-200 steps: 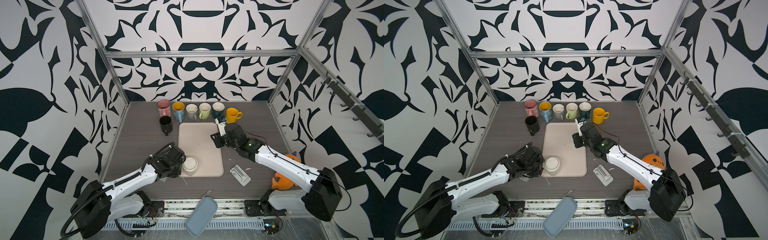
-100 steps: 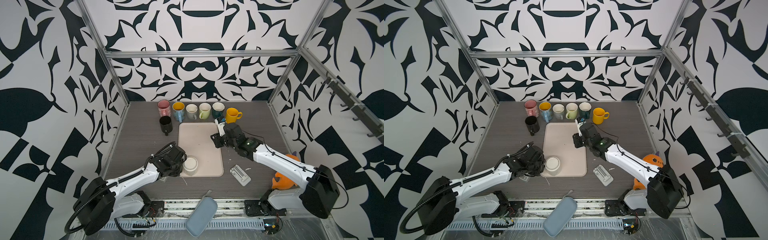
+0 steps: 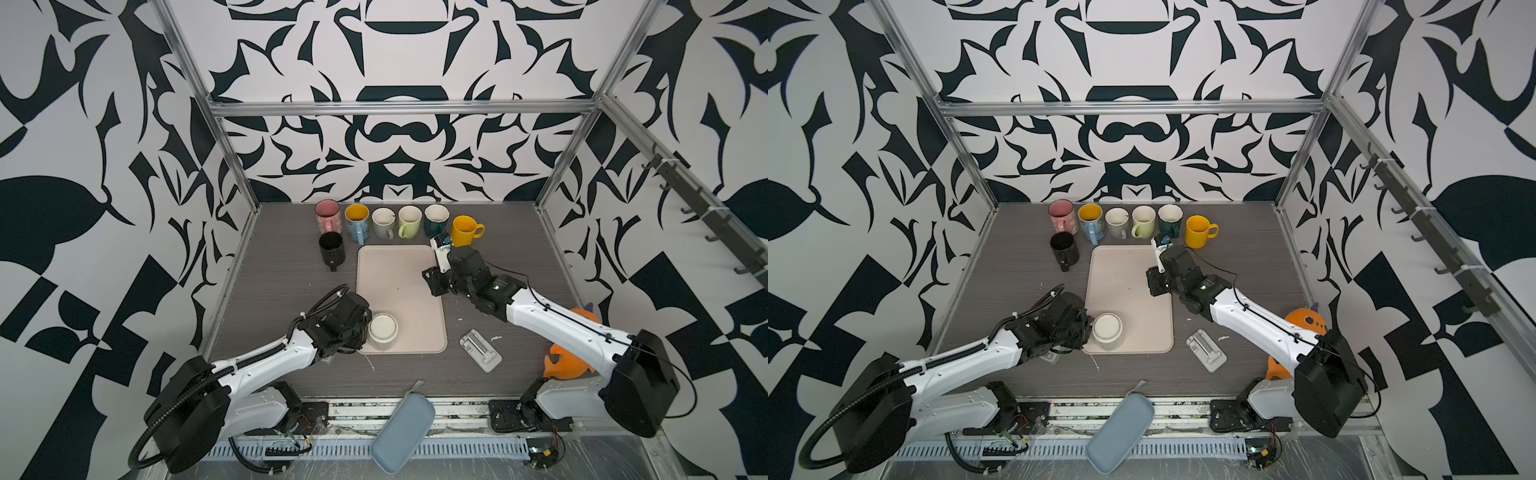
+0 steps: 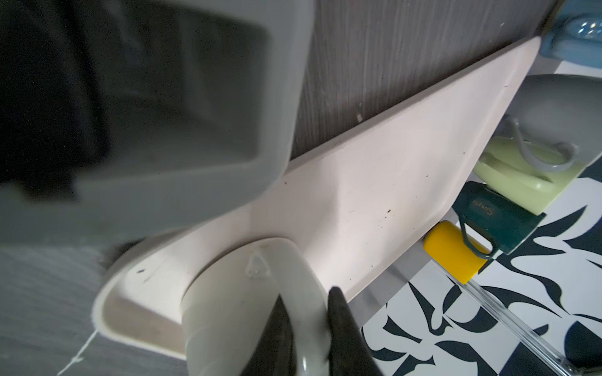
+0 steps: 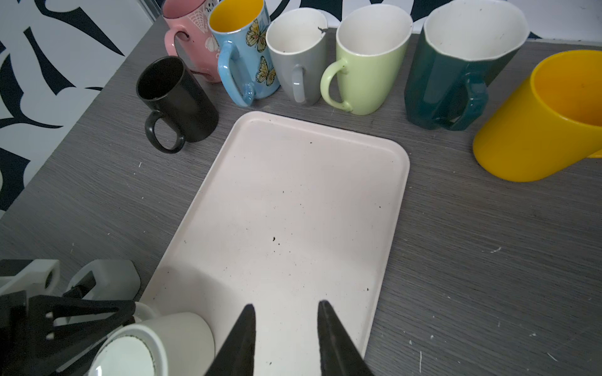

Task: Turn the mug right side up
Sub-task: Pick up the mug from the tray, then place the mug at the top-right of the table.

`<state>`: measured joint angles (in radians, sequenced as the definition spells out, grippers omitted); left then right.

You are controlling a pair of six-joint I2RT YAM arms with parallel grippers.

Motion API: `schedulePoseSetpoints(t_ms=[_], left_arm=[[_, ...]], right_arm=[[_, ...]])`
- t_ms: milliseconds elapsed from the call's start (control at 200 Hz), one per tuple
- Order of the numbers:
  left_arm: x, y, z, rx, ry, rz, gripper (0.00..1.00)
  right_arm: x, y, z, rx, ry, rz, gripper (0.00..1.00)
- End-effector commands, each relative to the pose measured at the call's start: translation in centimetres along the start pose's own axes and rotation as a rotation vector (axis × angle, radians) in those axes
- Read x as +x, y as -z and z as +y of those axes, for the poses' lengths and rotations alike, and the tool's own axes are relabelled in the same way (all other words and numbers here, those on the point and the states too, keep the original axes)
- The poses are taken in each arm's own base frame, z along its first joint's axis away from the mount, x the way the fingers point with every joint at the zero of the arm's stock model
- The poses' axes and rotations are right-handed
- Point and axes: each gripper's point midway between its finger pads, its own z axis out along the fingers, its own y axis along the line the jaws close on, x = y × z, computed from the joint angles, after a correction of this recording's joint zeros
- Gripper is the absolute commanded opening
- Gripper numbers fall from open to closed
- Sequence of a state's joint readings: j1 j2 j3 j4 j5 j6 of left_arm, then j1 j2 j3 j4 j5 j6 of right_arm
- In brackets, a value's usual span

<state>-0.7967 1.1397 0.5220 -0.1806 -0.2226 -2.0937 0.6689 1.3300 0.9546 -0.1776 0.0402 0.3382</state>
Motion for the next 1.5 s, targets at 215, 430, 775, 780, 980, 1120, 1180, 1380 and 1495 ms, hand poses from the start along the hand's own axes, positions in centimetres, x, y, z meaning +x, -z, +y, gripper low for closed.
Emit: schedulePoseSetpoints(t_ms=[215,430,775,780,980,1120,1180,1380,1495], left_arm=[[-0.4,4.0,-8.0,0.345,-0.128,-0.074,0.0],[0.8,6.3,-11.4,0.477,-0.316,-0.081,0.0],[5.0,9.6,-16.9,0.685,-0.717,-0.047,0.0],[5.1,9.7,-17.0,0.688,-0.726,-0.046,0.0],[8.3,12.0,-19.0,0.765,-1.03,-0.02,0.0],[9.7,13.3,-19.5,0.822,-1.196,-0.023,0.0],[10.0,13.8,-19.5,0.84,-1.271,-0.041,0.0],[10.9,14.8,-19.0,0.813,-1.564,-0.169,0.0],[11.5,15.1,-18.9,0.783,-1.729,-0.277,0.0]], right_arm=[[-0.7,0.7,0.1,-0.008,-0.013,-0.023,0.33],[-0.7,0.6,0.1,-0.007,-0.012,-0.02,0.33],[-1.0,0.9,0.3,-0.011,-0.004,-0.018,0.32],[-1.0,0.9,0.3,-0.011,-0.004,-0.019,0.32],[-1.8,1.8,0.6,-0.021,0.007,-0.034,0.32],[-2.2,2.5,0.9,-0.038,0.009,-0.04,0.32],[-2.5,2.9,1.0,-0.043,0.011,-0.042,0.32],[-4.7,5.0,1.3,-0.099,-0.018,-0.079,0.32],[-6.2,6.2,2.0,-0.171,-0.042,-0.093,0.32]])
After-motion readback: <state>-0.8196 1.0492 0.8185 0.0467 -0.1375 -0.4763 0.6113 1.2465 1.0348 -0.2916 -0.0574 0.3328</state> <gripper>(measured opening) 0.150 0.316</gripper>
